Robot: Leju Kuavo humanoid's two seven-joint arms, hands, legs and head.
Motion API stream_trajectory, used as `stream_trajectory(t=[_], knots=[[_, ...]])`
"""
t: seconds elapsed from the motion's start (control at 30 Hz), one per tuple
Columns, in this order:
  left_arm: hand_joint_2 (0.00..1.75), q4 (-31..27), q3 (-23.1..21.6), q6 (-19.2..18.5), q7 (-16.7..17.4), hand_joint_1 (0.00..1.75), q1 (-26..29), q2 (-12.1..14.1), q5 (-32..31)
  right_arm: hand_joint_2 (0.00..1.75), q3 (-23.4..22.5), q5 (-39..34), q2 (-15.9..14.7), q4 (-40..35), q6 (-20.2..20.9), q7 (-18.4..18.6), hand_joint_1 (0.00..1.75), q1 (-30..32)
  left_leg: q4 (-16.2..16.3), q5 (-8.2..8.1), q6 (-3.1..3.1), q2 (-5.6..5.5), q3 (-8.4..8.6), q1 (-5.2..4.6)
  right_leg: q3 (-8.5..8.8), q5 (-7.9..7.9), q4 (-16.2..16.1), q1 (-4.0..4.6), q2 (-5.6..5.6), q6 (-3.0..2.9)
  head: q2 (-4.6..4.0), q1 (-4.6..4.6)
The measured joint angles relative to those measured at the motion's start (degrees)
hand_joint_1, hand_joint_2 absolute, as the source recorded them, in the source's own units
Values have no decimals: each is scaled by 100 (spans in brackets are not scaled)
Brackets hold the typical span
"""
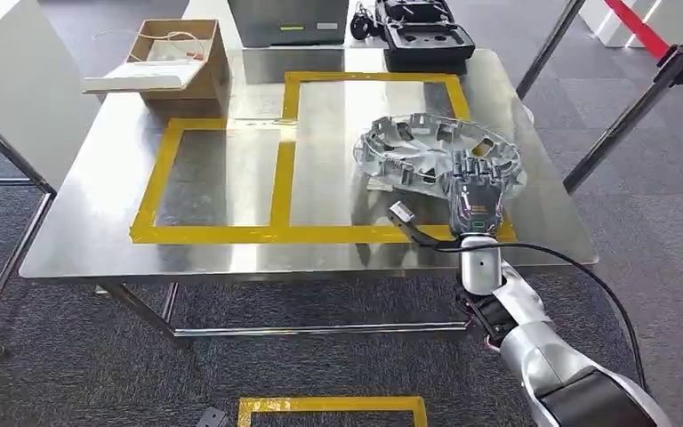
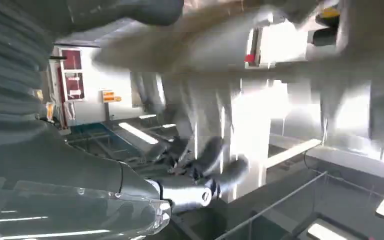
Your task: Take the parts from the cabinet and place them on the table.
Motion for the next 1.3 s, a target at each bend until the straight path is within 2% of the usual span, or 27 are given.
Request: stream_trajectory(t=[0.47, 0.67, 0.77, 0.8, 0.93, 1.03, 1.1, 1.13, 1.2, 1.27, 1.3], knots=[[175, 0, 4, -77, 17, 0, -6, -46, 85, 175, 59, -20, 59, -160, 0, -308, 0, 19, 0, 1, 0, 0, 1, 0, 0, 0, 0, 0, -1, 0, 0, 4], [175, 0, 7, -79, 33, 0, -3, -81, 94, 175, 20, -52, 98, -160, 0, -319, 0, 81, 0, 1, 0, -1, 0, 0, 0, 0, 0, 0, -1, 0, 0, 7], [175, 0, 7, -81, 53, 0, -3, -83, 92, 175, -63, -233, 127, -160, 0, -554, 0, 102, 0, 1, 0, 0, 0, 0, 0, 0, 0, 0, -1, 0, 0, 4], [175, 0, 7, -81, 59, 0, -3, -85, 92, 175, -112, -372, 147, -153, 2, -693, 0, 107, 0, 1, -1, 0, 0, 0, 1, 0, 1, 0, -1, 0, 0, 4], [175, 0, 13, -81, 61, 0, -6, -98, 90, 175, -657, -1439, 476, 28, 7, -1801, 0, 77, -1, 1, -1, 2, 0, 0, -2, 0, 5, 0, 2, 0, 0, 4], [175, 0, 26, -83, 61, 0, -9, -111, 81, 175, -1116, -2025, 836, -20, 0, -3107, 0, 68, -1, 1, -1, 6, 1, 1, -6, 0, 8, 2, 9, -1, 0, 5], [175, 0, 28, -87, 59, 0, -26, -122, 81, 175, -1356, -2269, 1120, -24, 31, -3620, 0, 37, -1, 1, -2, 16, 1, 3, -10, -1, 11, 3, 14, -2, 0, 4], [175, -2, 28, -87, 59, 0, -28, -125, 85, 175, -1435, -2410, 1247, -26, 167, -3828, 0, 16, -1, 1, -2, 16, 2, 5, -9, -2, 11, 4, 13, -3, 0, 4], [175, -2, 39, -96, 42, 0, -22, -129, 109, 175, -1637, -2833, 1539, -33, 720, -4234, 0, -22, -2, 3, -5, 15, 1, 9, -8, -5, 14, 7, 13, -7, 0, 4], [175, 0, 55, -116, 20, 0, -17, -129, 127, 175, -1819, -3395, 1810, -112, 1560, -4525, 0, -36, -3, 3, -6, 20, 2, 9, -12, -6, 15, 7, 14, -9, 0, 4], [175, 0, 55, -125, 11, 0, -15, -129, 135, 175, -1889, -3515, 1920, -142, 1769, -4606, 0, -34, -3, 3, -6, 20, 2, 9, -13, -6, 15, 7, 14, -10, 0, 2]])
